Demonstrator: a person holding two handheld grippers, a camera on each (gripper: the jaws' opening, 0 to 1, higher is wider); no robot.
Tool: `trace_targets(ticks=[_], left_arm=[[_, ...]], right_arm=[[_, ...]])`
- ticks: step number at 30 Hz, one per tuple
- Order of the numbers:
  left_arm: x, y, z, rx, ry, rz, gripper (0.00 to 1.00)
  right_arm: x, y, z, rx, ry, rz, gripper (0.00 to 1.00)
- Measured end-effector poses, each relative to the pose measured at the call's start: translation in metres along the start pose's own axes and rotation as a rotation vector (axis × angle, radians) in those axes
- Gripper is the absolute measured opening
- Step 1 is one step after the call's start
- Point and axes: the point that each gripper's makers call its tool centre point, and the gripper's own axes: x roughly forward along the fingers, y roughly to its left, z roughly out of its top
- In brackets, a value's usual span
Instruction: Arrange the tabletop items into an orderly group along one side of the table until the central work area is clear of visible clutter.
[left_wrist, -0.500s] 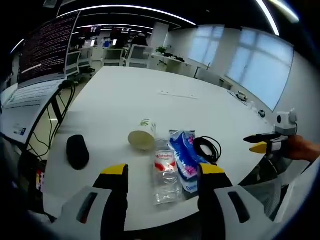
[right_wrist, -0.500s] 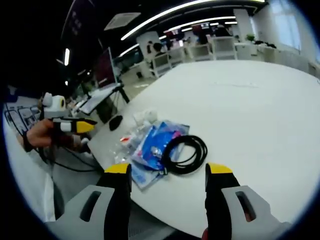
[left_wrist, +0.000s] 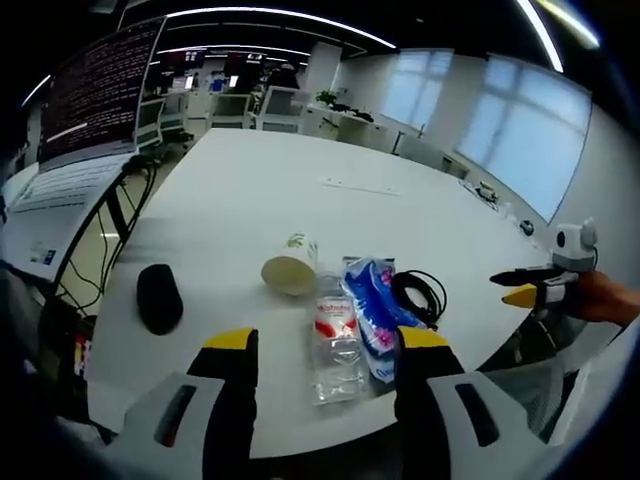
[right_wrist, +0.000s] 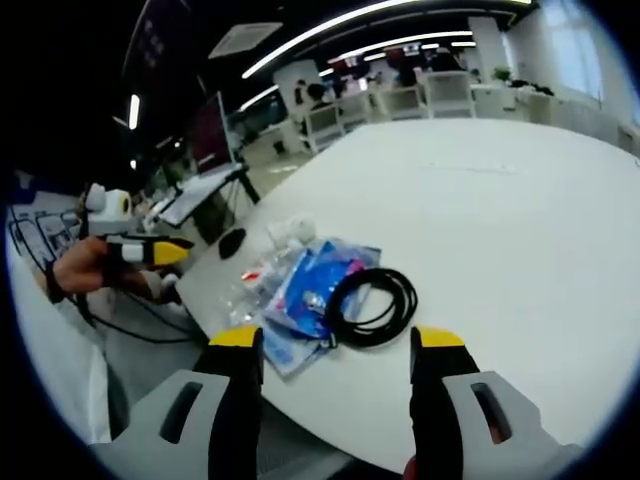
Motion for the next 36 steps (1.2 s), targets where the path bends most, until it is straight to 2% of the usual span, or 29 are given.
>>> trace_targets(ticks=[15, 22, 36], left_arm=[[0.004, 0.004, -0.008, -0.011, 0.036, 0.01, 0.5], [0.01, 0.005, -0.014, -0.068, 0.057, 0.009, 0.49], [0.027, -0.006, -0.021, -0.092, 0.114, -0.013, 0.47]], right_arm=[[-0.001, 0.002, -0.006, 0.009, 0.01, -0.01, 0.57], [-0.003, 0.001, -0.008, 0.018, 0.007, -0.019, 0.56], [-0.008, -0.004, -0.013, 0.044, -0.005, -0.029, 0.56]])
